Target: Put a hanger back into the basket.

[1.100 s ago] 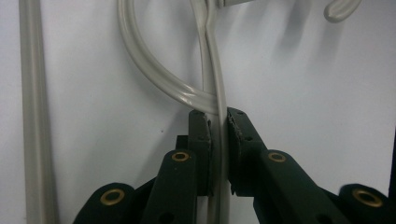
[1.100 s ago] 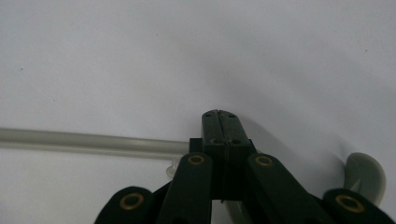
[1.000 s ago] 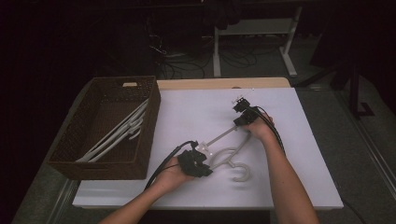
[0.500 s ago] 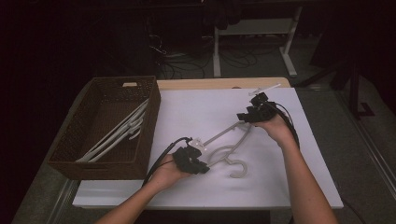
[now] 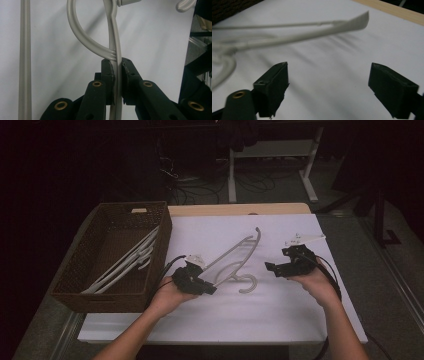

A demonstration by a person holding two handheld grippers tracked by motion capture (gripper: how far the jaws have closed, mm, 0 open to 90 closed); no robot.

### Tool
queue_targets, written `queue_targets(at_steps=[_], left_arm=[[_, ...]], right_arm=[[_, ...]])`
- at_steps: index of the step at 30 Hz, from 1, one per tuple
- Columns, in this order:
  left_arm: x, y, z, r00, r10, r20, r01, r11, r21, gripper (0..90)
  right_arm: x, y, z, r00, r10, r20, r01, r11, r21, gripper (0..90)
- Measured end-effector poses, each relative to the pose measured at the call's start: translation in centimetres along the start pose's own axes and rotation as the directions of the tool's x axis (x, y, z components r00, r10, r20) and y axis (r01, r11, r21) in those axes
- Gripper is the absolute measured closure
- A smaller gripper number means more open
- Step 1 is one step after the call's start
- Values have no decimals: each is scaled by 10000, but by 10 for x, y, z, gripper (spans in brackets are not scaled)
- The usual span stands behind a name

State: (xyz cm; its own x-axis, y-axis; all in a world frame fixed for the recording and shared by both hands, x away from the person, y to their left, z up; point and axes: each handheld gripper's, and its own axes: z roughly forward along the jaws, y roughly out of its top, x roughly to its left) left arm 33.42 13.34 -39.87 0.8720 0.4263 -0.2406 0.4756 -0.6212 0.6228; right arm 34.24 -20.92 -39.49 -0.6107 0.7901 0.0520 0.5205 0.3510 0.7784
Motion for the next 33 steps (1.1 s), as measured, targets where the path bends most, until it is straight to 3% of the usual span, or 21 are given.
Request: queue_targets(at_steps=[5,7,11,20,26,33], left_arm=[[0,13,-12,10000,-73,-32,73,10000,-65,822],[-2,28,-26,9998,-69,-170,67,9999,-138,822],[-2,45,-43,9996,5,-274,-10,9998,-196,822],[7,76,-99,9978,183,-638,-212,9987,-462,822],[24,76,-144,9937,196,-1101,-268,9976,-645,821],[46,49,-186,9882,-84,-1529,-61,9956,-939,821]], right_arm=[[6,-14,-1,9999,88,-65,-89,10000,-13,114],[9,-22,-1,9998,71,-195,-72,10000,-44,55],[11,-26,0,9996,101,-258,-102,9999,-37,25],[18,-37,0,9990,117,-439,-119,9999,-59,21],[18,-38,1,9987,74,-512,-76,10000,-53,21],[19,-38,4,9989,-10,-473,11,10000,20,21]])
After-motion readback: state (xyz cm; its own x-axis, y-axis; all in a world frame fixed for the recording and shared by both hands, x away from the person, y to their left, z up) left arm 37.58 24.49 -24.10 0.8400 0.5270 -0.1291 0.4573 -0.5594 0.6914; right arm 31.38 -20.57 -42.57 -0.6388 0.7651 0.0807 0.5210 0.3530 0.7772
